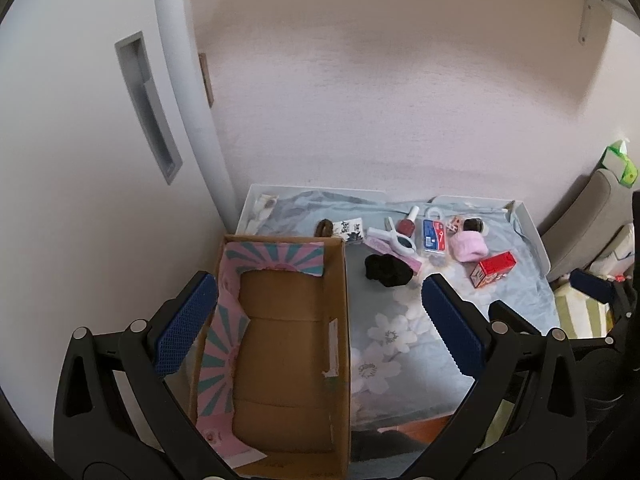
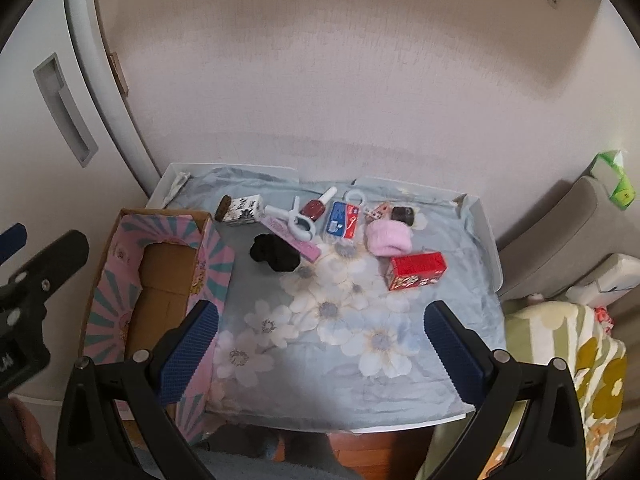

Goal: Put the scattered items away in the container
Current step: 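Move both tools toward the scattered items on the tray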

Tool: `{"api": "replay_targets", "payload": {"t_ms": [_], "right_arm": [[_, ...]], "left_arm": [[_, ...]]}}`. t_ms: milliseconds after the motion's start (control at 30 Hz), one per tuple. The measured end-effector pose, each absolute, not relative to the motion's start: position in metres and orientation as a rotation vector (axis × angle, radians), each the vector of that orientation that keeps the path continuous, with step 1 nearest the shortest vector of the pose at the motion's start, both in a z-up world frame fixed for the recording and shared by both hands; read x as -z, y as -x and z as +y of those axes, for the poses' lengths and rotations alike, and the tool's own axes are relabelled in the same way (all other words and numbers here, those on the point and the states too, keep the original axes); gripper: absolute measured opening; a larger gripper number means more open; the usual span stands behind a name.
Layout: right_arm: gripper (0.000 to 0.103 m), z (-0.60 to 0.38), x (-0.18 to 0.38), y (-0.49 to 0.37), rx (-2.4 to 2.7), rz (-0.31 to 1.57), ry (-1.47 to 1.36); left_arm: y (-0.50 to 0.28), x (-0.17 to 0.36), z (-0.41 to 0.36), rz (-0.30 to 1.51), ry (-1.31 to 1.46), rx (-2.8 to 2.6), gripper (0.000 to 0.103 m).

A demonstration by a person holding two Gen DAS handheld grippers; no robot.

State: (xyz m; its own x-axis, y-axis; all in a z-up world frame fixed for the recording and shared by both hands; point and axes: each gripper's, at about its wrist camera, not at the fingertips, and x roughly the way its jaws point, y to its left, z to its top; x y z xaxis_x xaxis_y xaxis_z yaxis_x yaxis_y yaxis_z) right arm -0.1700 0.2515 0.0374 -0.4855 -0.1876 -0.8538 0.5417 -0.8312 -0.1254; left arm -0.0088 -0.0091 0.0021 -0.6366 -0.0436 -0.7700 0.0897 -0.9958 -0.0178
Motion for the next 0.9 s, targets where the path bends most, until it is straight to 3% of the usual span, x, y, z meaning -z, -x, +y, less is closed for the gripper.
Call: {"api": "replay_targets", "payload": {"t_ms": [600,900], "right_arm": [[0.102,0.257,-0.033,0.177,2.289,0.430,-1.311],[0.102,0.284,-0.003,0.193,2.304,0.433,-1.385]], "left_arm": [[0.017,0.007,-0.009,0.030,-1.356,2.704,0.102],[0.037,0.037,0.012,-0.038,-1.476,2.703,0.102]]}}
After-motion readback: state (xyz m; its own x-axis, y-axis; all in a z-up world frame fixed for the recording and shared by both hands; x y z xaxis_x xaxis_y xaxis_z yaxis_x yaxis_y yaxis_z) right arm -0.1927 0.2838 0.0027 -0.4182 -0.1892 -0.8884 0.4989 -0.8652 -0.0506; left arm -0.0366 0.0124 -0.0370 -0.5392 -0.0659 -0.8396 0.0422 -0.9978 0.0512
